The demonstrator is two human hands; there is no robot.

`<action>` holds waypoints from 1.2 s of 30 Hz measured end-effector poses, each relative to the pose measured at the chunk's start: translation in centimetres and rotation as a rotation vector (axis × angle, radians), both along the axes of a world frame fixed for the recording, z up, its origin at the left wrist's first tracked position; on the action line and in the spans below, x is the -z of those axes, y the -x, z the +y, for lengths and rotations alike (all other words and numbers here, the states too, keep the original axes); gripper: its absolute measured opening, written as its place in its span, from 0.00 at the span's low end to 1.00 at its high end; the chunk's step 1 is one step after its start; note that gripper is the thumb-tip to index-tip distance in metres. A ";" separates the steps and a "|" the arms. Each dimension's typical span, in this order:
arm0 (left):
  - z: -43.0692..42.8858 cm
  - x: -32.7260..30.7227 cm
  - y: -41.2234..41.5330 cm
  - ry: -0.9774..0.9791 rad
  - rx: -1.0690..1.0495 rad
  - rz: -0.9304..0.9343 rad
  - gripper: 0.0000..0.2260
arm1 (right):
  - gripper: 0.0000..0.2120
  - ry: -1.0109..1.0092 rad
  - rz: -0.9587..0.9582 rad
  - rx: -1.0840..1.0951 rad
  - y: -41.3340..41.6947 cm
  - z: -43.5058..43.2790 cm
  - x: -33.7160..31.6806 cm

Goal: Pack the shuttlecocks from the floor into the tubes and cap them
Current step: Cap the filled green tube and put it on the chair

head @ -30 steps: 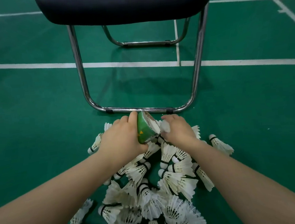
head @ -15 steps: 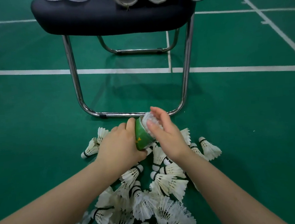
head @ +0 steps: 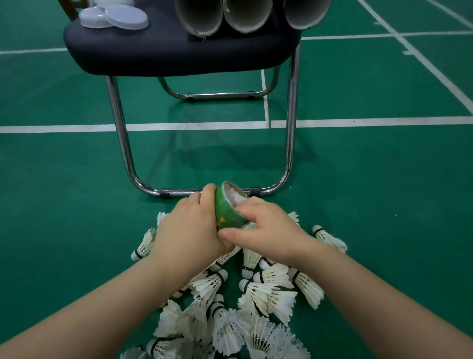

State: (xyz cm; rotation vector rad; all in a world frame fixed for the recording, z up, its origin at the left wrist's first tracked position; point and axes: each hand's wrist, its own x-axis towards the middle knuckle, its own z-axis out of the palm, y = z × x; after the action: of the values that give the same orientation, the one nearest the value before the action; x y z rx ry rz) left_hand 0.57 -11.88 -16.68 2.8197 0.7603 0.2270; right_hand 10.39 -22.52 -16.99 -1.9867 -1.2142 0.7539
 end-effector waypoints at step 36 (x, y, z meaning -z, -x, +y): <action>22.1 -12.8 -0.3 0.383 -0.342 -0.581 0.26 | 0.18 -0.675 -0.629 0.211 -1.7 24.7 -14.0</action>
State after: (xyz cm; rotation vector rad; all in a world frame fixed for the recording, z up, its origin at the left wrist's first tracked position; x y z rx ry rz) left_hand 0.82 10.24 -3.93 2.0889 0.9978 0.8133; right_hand 12.08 2.21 -2.96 -1.7492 -1.3289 -0.3964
